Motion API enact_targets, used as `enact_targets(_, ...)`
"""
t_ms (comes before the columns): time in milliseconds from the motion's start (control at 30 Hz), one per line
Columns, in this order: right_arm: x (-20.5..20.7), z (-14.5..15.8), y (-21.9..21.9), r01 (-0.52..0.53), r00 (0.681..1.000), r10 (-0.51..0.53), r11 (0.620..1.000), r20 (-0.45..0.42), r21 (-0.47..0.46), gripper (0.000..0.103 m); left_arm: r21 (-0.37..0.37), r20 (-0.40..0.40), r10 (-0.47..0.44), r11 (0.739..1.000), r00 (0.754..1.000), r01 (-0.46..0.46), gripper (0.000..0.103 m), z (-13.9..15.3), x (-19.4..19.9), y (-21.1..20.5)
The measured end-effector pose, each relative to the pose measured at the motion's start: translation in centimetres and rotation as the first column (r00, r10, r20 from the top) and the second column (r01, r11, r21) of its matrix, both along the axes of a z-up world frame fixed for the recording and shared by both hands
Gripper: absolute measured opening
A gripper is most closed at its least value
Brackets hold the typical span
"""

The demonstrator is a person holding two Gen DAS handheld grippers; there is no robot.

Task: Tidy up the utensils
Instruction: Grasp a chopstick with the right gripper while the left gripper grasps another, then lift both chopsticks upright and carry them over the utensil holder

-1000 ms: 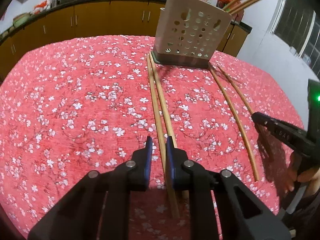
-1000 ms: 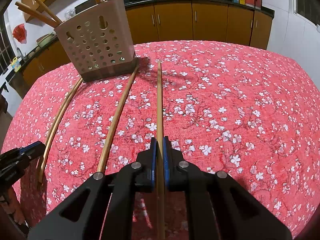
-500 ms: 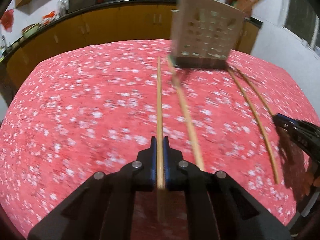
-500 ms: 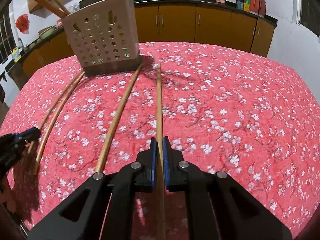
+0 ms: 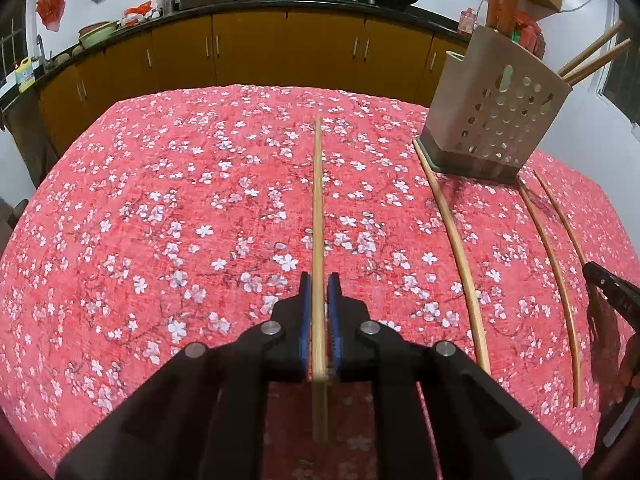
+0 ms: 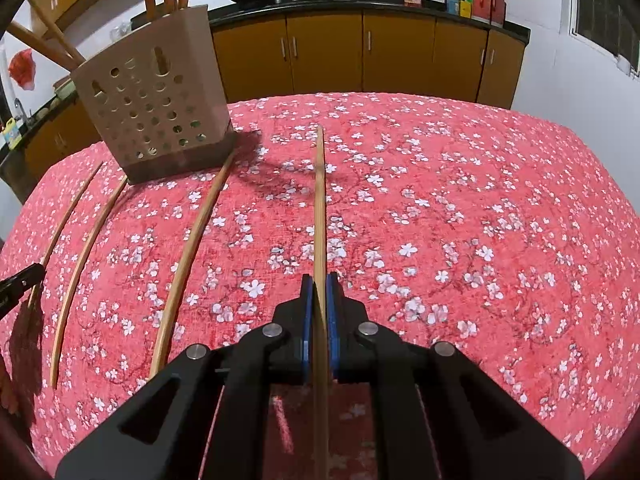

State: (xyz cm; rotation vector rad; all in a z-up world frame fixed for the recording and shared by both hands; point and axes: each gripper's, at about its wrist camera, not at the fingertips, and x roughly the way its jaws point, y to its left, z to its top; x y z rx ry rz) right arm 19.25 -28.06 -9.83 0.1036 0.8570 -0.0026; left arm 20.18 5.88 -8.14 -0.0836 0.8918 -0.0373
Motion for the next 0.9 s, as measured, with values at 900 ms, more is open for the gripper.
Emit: enact_targets(900, -0.57, -0.02, -0.09, 0.0, 1.0, 0.0, 1.0, 0.002, 0.009, 0.009, 0.002, -0.004, 0.003, 1.0, 1.0, -0.003, 0.011, 0.34, -0.21, -0.12)
